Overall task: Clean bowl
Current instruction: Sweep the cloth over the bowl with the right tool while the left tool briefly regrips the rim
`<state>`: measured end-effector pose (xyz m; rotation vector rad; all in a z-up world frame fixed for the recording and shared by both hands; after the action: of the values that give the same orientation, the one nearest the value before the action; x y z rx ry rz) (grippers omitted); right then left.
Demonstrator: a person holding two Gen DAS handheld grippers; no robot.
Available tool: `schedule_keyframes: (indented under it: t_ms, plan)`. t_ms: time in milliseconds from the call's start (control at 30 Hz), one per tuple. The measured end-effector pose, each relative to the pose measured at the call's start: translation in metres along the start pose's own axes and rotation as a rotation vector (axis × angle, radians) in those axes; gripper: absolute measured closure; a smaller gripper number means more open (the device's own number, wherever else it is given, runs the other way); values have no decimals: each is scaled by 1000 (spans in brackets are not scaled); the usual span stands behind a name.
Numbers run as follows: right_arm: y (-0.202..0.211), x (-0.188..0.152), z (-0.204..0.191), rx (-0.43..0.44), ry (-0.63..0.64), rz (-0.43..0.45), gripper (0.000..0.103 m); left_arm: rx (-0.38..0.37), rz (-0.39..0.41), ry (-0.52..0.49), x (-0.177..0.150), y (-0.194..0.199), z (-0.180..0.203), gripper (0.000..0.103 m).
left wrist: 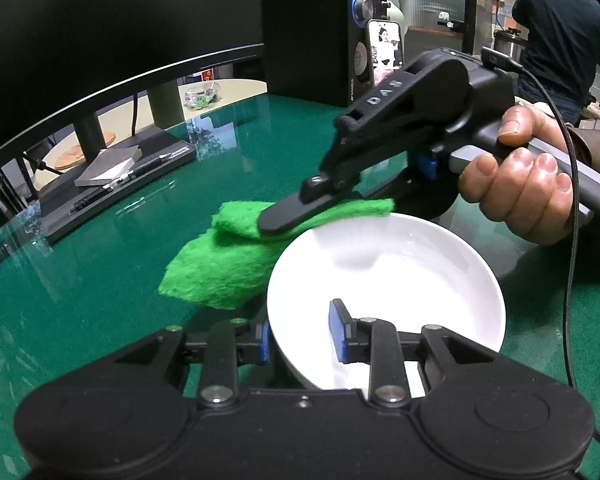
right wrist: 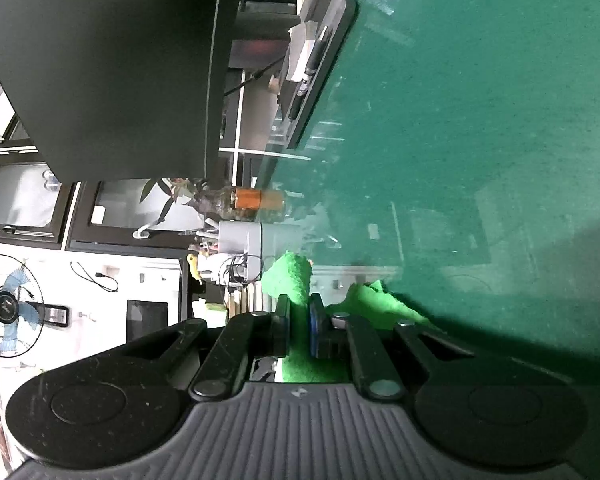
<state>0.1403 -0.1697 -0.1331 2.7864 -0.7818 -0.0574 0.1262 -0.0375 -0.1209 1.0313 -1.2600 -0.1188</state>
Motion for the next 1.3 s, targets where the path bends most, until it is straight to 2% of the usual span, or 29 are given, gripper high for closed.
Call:
schedule_keyframes:
  t_ms: [200, 533, 900, 1300]
  plan:
    - [29, -3, 8, -8, -22, 17, 92, -3, 5, -6, 1, -1, 0, 74]
    - [-10, 2, -5, -12, 22, -12, 92, 10, 1, -1, 2, -2, 0, 73]
    - [38, -4, 9, -19, -10, 23, 92, 0, 5, -10, 3, -4, 3, 71]
    - [-13, 2, -4, -7, 22, -27, 92, -3, 6, -6, 3, -4, 4, 69]
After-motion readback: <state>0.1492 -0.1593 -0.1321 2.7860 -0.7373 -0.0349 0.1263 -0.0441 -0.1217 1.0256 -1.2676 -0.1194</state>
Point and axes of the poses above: each gripper's, at about its wrist camera, not at the fingertips, and y roughly against the way its jaws point, z to its right, x to its top, the point moved 9 cm from there along -y, roughly the way its jaws point
